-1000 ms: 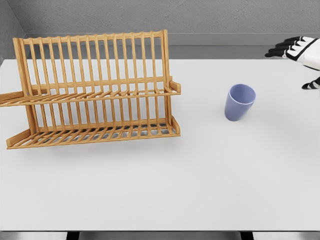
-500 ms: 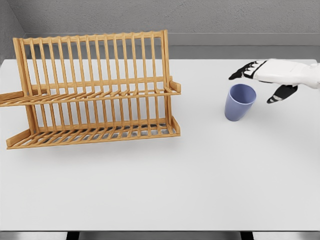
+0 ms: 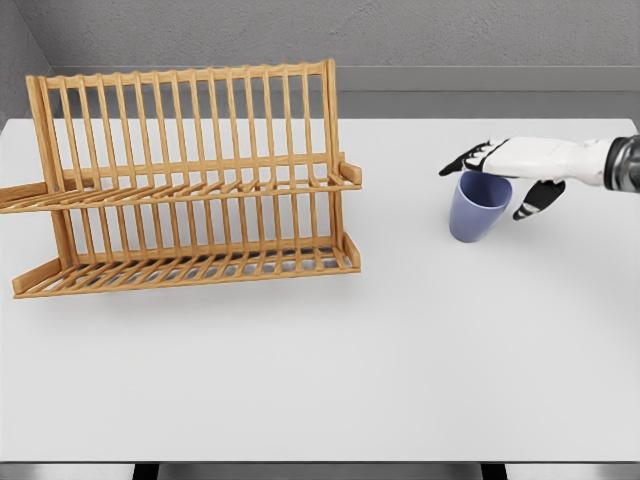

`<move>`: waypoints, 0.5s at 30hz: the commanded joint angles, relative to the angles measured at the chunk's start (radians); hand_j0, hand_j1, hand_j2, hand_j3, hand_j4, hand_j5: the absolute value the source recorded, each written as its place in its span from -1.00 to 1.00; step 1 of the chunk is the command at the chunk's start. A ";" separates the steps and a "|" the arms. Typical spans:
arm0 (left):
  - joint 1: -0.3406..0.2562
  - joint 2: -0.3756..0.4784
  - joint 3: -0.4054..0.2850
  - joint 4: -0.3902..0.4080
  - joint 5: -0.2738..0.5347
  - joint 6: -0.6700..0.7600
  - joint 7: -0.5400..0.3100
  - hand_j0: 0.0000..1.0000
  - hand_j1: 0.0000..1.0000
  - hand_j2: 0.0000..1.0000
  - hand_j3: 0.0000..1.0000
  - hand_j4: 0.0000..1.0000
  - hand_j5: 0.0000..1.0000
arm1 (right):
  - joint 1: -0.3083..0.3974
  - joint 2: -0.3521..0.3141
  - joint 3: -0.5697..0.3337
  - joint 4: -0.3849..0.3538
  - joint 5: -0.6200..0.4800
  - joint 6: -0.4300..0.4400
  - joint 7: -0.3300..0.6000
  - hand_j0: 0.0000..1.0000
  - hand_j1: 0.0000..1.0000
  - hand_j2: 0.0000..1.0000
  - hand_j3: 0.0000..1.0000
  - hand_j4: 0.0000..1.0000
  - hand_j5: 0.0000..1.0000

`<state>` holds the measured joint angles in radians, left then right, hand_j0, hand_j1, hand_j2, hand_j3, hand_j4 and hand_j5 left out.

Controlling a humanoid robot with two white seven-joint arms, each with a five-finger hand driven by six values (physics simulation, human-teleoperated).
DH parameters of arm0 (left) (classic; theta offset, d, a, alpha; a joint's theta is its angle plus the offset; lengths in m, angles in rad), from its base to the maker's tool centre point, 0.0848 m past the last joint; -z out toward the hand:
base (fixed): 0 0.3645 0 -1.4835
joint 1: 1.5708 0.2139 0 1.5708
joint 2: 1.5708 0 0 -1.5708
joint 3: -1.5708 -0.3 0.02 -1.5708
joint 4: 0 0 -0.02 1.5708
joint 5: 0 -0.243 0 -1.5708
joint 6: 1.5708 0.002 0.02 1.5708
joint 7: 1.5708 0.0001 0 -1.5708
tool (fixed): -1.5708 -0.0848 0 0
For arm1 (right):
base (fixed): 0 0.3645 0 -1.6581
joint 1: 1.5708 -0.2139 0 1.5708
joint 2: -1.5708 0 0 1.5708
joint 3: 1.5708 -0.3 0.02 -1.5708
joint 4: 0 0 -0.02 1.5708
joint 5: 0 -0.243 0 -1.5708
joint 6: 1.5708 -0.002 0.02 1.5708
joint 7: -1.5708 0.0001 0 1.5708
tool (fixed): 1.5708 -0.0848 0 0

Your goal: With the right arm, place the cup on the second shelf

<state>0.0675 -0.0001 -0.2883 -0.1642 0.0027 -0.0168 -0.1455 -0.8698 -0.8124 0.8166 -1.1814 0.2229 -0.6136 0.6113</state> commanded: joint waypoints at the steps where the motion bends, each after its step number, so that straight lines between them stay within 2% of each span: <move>1: 0.000 0.000 0.000 0.000 0.000 0.000 0.000 1.00 1.00 1.00 1.00 1.00 1.00 | 0.000 0.004 0.012 0.011 -0.007 0.003 0.000 1.00 1.00 1.00 1.00 1.00 1.00; 9: 0.000 0.000 0.000 0.000 0.000 0.000 0.000 1.00 1.00 1.00 1.00 1.00 1.00 | 0.000 0.013 0.019 0.011 -0.007 0.003 0.000 0.99 0.99 0.99 0.99 0.99 0.99; 11: 0.000 0.000 0.000 0.000 0.000 0.000 0.000 1.00 1.00 1.00 1.00 1.00 1.00 | 0.000 0.018 0.019 0.011 -0.007 0.003 0.000 0.66 0.66 0.66 0.66 0.66 0.66; 14: 0.000 0.000 0.000 0.000 0.000 0.000 0.000 1.00 1.00 1.00 1.00 1.00 1.00 | 0.000 0.018 0.019 0.009 -0.007 0.003 0.000 0.32 0.32 0.32 0.32 0.32 0.32; 15: 0.000 0.000 0.000 0.000 0.000 0.000 0.000 1.00 1.00 1.00 1.00 1.00 1.00 | 0.000 0.018 0.019 0.009 -0.007 0.003 0.000 0.27 0.27 0.27 0.27 0.27 0.27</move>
<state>0.0675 -0.0001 -0.2882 -0.1642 0.0027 -0.0168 -0.1455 -0.8698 -0.7952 0.8355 -1.1714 0.2204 -0.6124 0.6109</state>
